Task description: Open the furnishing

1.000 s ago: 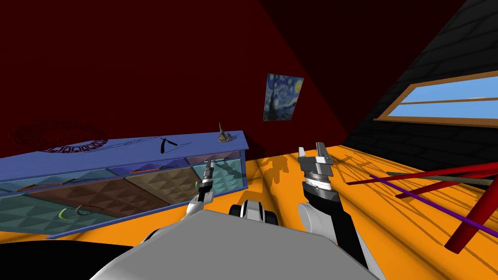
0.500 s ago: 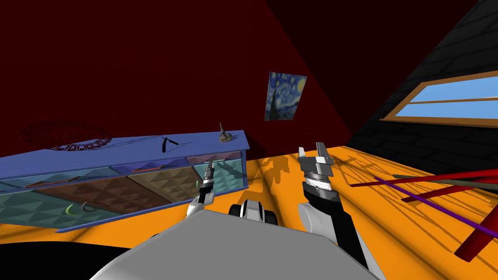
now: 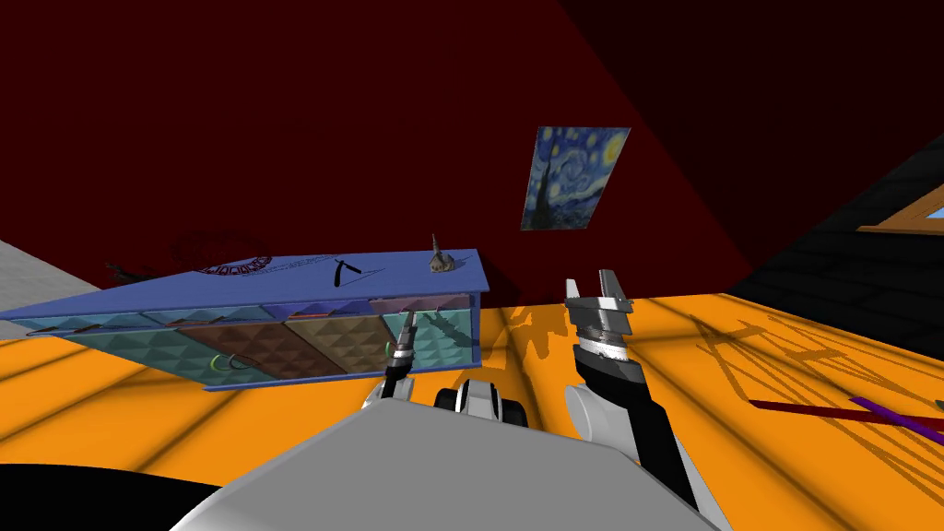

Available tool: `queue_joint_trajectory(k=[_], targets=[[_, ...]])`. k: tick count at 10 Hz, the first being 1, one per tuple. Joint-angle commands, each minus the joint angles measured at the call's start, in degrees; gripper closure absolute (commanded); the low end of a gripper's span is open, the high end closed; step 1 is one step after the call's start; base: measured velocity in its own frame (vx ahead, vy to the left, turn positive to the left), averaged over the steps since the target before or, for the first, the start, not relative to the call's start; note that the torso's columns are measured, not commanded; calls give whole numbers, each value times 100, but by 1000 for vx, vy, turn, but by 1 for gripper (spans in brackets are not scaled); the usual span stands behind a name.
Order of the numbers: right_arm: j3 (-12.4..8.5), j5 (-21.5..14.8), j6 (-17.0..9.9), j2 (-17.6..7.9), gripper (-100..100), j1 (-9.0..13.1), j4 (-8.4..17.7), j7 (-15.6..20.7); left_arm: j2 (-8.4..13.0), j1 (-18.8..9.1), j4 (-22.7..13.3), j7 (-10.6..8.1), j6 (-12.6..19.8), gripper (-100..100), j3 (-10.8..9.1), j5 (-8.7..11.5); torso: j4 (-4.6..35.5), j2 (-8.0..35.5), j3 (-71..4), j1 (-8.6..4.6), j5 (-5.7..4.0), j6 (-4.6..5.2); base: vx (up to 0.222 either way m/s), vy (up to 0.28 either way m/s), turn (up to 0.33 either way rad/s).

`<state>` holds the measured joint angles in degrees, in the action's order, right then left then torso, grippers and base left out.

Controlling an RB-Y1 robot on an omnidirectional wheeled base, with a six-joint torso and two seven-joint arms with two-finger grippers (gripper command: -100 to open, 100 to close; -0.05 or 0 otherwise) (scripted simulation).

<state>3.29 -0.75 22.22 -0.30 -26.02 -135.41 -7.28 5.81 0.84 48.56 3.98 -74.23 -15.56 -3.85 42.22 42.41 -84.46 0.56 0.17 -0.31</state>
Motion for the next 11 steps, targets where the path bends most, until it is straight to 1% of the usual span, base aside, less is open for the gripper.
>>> queue_joint_trajectory(k=[1, 2, 3, 4, 5, 6, 8, 11], targets=[[0, 0, 0, 0, 0, 0, 0, 0, -209, 465, 533, 82, 40, 100, 457, 10, -4, -9, -4, -15, 1, 10, 90, 56, 262], [0, 0, 0, 0, 0, -1, 0, 0, -209, 486, 540, 82, 40, 100, 510, 10, -3, -19, -12, -10, -5, 0, 78, 31, 152], [0, 0, 0, 0, 0, 0, 0, 0, -310, 631, 683, 118, 34, 100, 740, 8, -10, -21, -11, -11, 0, 1, 87, 31, 219], [0, 0, 0, 0, 0, -1, 0, 0, -411, 847, 942, 153, 28, 100, 927, 6, -8, -24, -14, -18, -1, 10, 116, 24, 301], [0, 0, 0, 0, 0, -1, 0, 0, -361, 723, 850, 121, 43, 100, 829, -7, -5, -31, -20, -22, -7, 8, 56, -3, 48], [1, 0, 0, 0, 0, 1, 0, 0, -326, 617, 974, 82, 247, 100, 872, -14, -3, -16, -11, -29, -7, 20, -121, -21, 26], [1, 0, -1, 1, 0, 4, 1, 0, -296, 542, 1039, 53, 389, 100, 881, -16, 15, 46, 29, -57, -12, 26, -189, -44, 29], [1, 0, -1, 1, 0, 4, 1, 0, -220, 356, 1200, -19, 744, 100, 904, -22, 35, 13, -2, -73, -38, 26, -183, -17, 25]])
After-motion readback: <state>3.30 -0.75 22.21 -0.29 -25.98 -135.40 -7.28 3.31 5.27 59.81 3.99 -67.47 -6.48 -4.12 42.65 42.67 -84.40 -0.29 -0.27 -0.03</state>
